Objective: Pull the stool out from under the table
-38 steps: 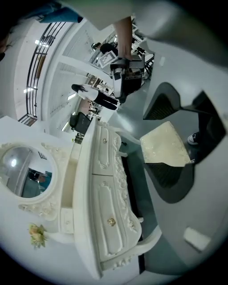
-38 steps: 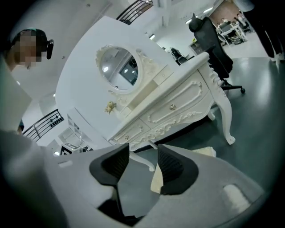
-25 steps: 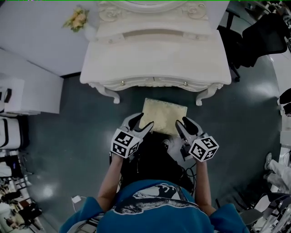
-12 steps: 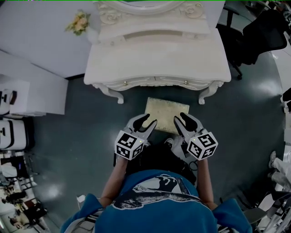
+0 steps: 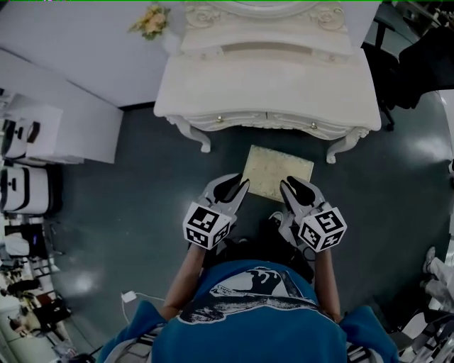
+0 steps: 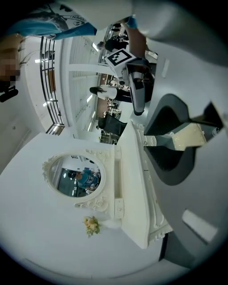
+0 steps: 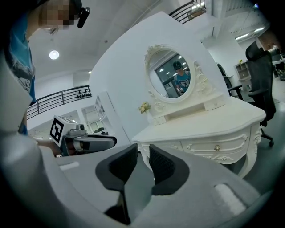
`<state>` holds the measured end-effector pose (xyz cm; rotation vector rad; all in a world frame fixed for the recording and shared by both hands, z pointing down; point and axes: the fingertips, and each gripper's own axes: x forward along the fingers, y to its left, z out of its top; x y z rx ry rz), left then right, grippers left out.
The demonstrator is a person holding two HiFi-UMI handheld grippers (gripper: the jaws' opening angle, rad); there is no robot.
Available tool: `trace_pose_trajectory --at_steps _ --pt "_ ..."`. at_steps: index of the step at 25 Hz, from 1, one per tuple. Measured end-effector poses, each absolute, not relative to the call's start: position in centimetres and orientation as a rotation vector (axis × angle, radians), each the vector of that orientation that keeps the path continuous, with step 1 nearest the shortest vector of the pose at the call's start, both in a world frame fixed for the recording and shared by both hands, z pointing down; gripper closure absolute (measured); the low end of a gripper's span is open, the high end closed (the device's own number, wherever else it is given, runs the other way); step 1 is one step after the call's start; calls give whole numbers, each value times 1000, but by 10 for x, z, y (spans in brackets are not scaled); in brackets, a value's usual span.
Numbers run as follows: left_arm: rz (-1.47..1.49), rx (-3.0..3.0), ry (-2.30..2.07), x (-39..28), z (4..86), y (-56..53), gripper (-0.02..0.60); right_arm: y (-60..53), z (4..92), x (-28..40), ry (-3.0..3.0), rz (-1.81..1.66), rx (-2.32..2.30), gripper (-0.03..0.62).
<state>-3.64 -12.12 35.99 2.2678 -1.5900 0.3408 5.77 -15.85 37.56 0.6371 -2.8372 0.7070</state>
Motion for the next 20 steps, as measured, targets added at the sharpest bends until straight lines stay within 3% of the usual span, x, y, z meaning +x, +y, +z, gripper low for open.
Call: trace_pose_trajectory --at_steps 17,20 --pt "212 2243 -1740 -80 335 20 561 -25 345 9 -2877 542 544 530" --pt "203 2248 -1730 -76 336 48 568 2 343 12 -2868 518 577 575"
